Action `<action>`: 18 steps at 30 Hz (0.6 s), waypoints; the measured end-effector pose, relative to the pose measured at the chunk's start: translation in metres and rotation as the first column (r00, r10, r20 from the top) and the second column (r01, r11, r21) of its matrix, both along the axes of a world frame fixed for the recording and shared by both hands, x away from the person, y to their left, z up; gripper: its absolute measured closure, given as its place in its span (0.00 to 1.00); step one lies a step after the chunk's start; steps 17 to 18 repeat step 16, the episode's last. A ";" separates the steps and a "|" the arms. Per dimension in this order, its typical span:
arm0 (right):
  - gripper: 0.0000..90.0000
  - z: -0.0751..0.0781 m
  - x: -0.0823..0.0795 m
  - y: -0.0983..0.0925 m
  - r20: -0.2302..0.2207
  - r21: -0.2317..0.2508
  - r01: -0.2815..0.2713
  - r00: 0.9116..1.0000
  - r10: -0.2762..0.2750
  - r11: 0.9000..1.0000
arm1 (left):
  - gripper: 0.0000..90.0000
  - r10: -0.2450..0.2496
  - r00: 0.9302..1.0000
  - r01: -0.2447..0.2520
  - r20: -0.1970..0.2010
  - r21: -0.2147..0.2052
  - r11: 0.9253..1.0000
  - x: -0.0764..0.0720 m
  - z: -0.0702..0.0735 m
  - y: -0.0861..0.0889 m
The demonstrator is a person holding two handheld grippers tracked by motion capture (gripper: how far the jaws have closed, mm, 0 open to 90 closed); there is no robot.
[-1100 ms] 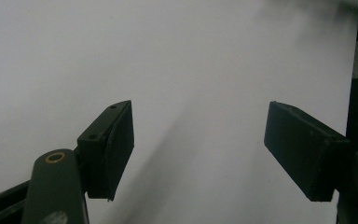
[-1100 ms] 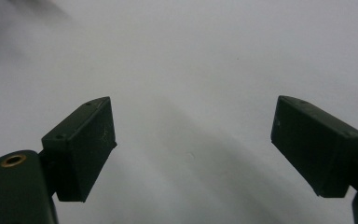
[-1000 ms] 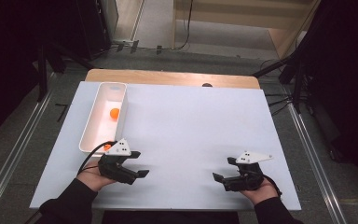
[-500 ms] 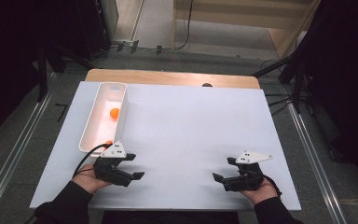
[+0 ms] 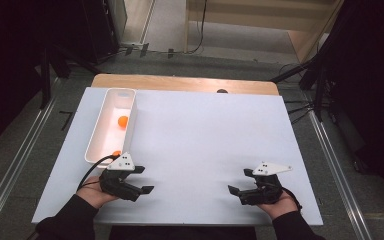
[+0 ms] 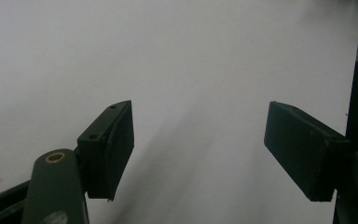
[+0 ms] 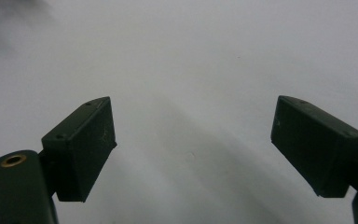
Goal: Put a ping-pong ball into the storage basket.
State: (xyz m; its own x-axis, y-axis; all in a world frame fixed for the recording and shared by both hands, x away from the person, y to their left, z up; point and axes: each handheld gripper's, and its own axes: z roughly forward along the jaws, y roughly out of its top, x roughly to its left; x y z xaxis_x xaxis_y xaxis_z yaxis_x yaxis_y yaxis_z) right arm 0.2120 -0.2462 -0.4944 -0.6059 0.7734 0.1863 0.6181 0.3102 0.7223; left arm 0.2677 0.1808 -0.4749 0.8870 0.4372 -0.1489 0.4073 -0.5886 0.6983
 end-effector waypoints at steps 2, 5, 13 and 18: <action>0.14 0.000 0.000 0.000 -0.001 -0.001 0.000 1.000 0.000 1.000 | 0.27 0.000 1.000 0.000 -0.004 0.002 1.000 0.000 0.000 0.000; 0.14 0.000 0.000 0.000 0.000 0.001 0.001 1.000 -0.001 1.000 | 0.27 0.000 1.000 0.000 -0.003 0.001 1.000 0.000 0.000 0.000; 0.14 0.000 0.000 0.000 0.000 0.001 0.000 1.000 0.000 1.000 | 0.27 0.001 1.000 -0.001 -0.005 0.002 1.000 0.000 0.000 0.000; 0.14 0.000 0.000 0.000 -0.005 0.002 0.003 1.000 -0.003 1.000 | 0.27 0.001 1.000 -0.001 -0.004 0.002 1.000 0.000 0.000 0.000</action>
